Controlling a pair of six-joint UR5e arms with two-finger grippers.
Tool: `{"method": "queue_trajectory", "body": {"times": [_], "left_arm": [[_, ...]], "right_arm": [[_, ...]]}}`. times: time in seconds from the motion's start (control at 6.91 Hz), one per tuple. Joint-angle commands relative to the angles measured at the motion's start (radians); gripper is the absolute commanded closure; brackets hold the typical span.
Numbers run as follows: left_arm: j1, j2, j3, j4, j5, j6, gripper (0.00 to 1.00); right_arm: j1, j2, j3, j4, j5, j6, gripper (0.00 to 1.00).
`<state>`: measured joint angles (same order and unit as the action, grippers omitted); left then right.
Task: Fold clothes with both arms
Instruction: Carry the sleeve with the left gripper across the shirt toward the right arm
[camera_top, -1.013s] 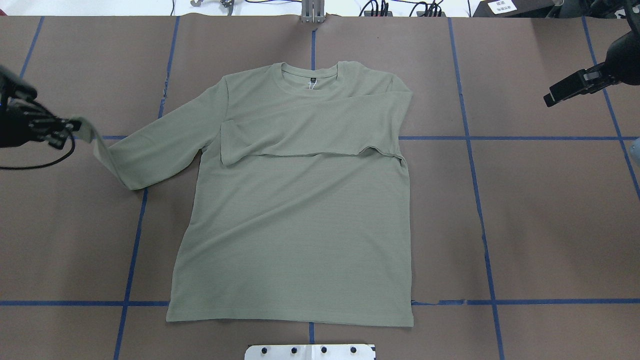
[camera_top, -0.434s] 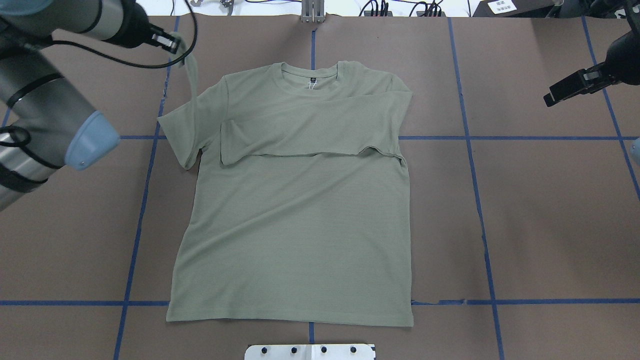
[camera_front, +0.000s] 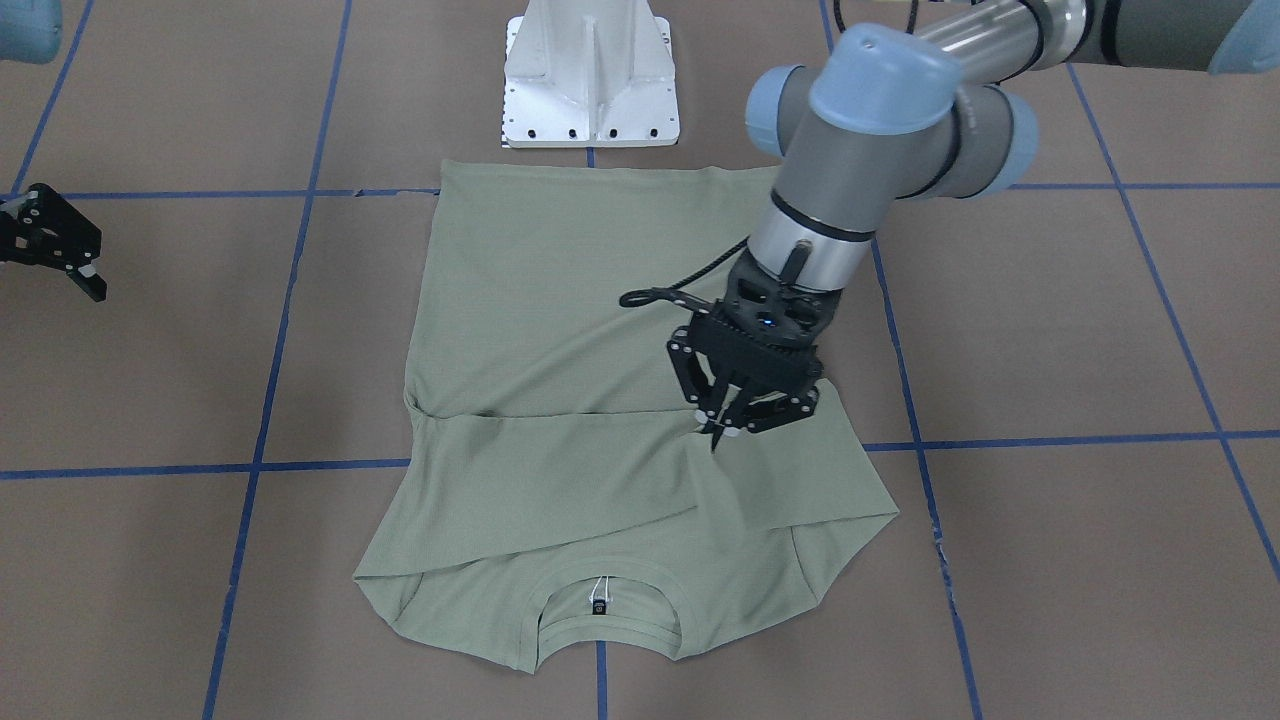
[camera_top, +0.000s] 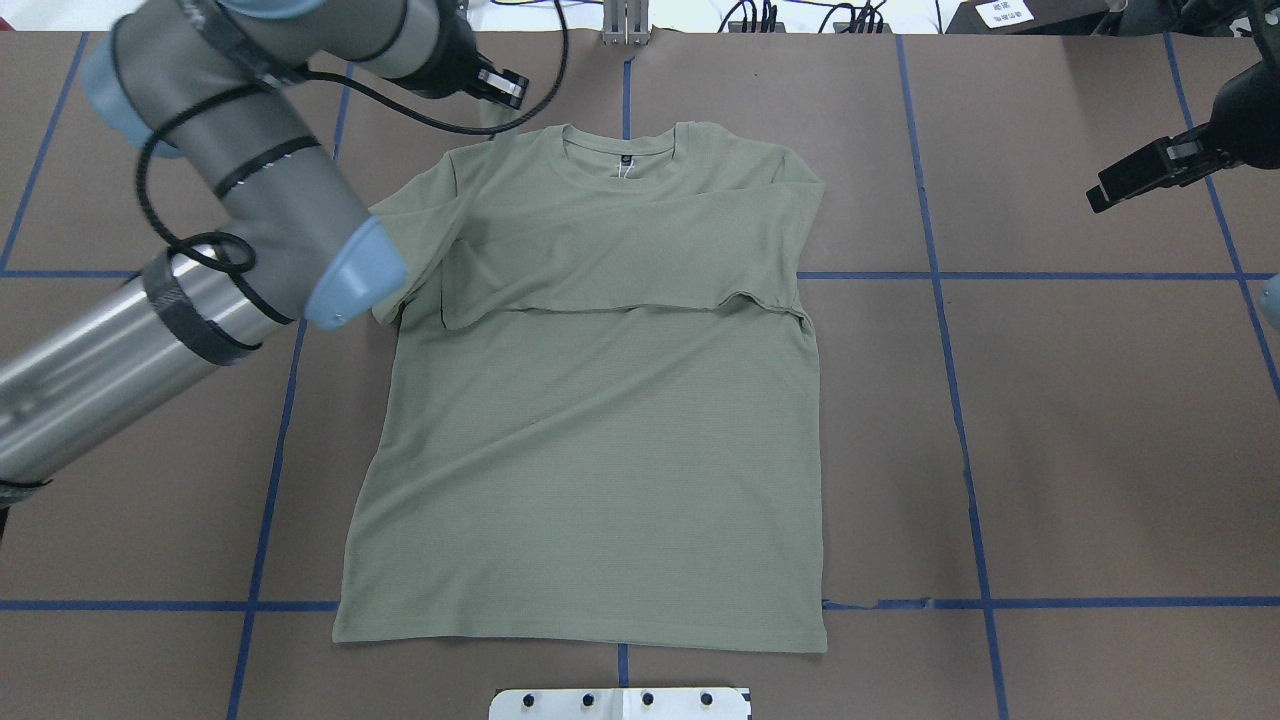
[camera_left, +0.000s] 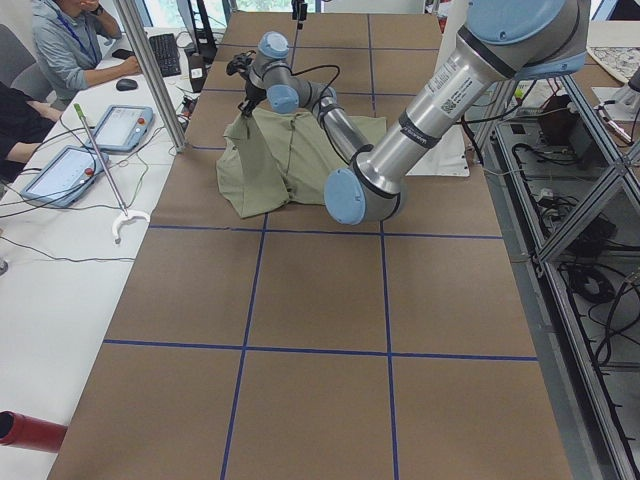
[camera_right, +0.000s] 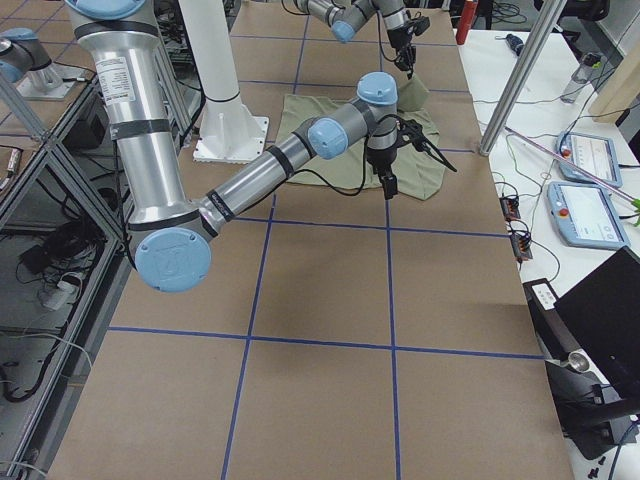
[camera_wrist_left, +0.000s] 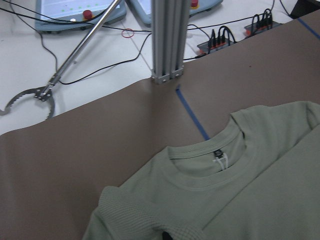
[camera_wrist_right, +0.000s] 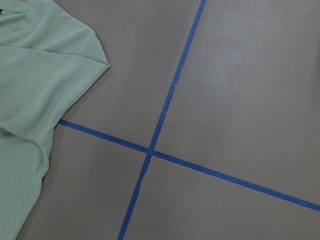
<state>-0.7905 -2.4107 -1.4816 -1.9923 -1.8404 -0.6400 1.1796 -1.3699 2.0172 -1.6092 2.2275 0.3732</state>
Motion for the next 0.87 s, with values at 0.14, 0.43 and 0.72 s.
{"method": "queue_trajectory", "body": {"times": [0.14,0.43,0.72], "left_arm": [[0.195,-0.08,0.212,-0.299,0.2,-0.029,1.0],[0.304,-0.102,0.25,-0.345,0.32,-0.03,1.0],[0.336,-0.151,0.289,-0.346,0.331,-0.035,0.05]], "right_arm": [[0.002,0.0,0.0,0.0,-0.002,0.001,0.0],[0.003,0.0,-0.002,0.0,-0.002,0.003,0.0],[0.003,0.0,-0.002,-0.002,-0.002,0.003,0.0]]}}
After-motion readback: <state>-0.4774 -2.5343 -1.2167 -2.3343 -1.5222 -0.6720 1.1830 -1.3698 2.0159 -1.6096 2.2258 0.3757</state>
